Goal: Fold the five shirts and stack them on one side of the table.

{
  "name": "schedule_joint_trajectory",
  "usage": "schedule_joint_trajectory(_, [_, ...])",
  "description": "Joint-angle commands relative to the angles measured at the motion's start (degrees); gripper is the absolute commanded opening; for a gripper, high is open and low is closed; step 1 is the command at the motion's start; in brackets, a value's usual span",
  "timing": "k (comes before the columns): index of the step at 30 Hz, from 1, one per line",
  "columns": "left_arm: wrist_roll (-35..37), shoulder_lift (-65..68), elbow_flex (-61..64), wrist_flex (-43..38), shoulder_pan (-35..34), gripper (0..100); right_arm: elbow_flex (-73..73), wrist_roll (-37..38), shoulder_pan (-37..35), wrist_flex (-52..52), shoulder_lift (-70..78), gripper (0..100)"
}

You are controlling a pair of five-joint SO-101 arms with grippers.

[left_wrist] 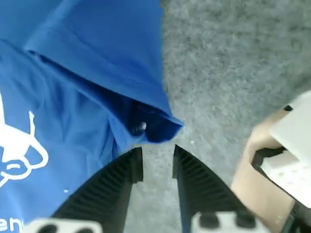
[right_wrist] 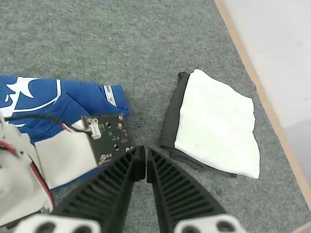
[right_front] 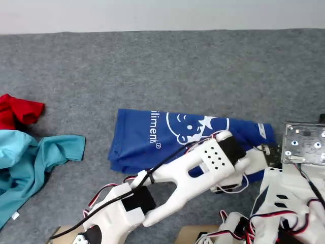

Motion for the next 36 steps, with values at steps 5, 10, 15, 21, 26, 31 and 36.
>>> schedule_joint_trajectory(5, [-1.05, -3.6, 5.85, -6.95, 0.18, 12, 0.26, 0.26, 0.48, 2.07, -0.13, 1.1])
schedule_joint_trajectory(10, [-1.05, -3.6, 8.04, -10.46, -1.93, 12, 0.26, 0.26, 0.48, 2.07, -0.13, 1.0])
schedule_joint_trajectory(15, [-1.05, -0.88, 7.52, -11.6, -4.66, 11, 0.26, 0.53, 0.48, 2.07, -0.13, 1.0])
schedule_joint_trajectory(21, [-1.05, 3.08, 2.95, -8.0, -4.57, 3, 0.26, 0.53, 0.48, 2.07, -0.13, 1.0])
schedule_joint_trajectory(26, [-1.14, 4.4, -4.0, -3.78, -5.01, 0, 0.26, 0.53, 0.48, 2.07, -0.13, 1.0])
schedule_joint_trajectory(31, [-1.14, 5.19, -9.19, -2.29, -9.14, 0, 0.26, 0.53, 0.48, 2.07, -0.22, 1.0])
schedule_joint_trajectory(36, [-1.14, 5.27, -11.47, -2.02, -13.01, 0, 0.26, 0.53, 0.48, 2.07, -0.22, 1.0])
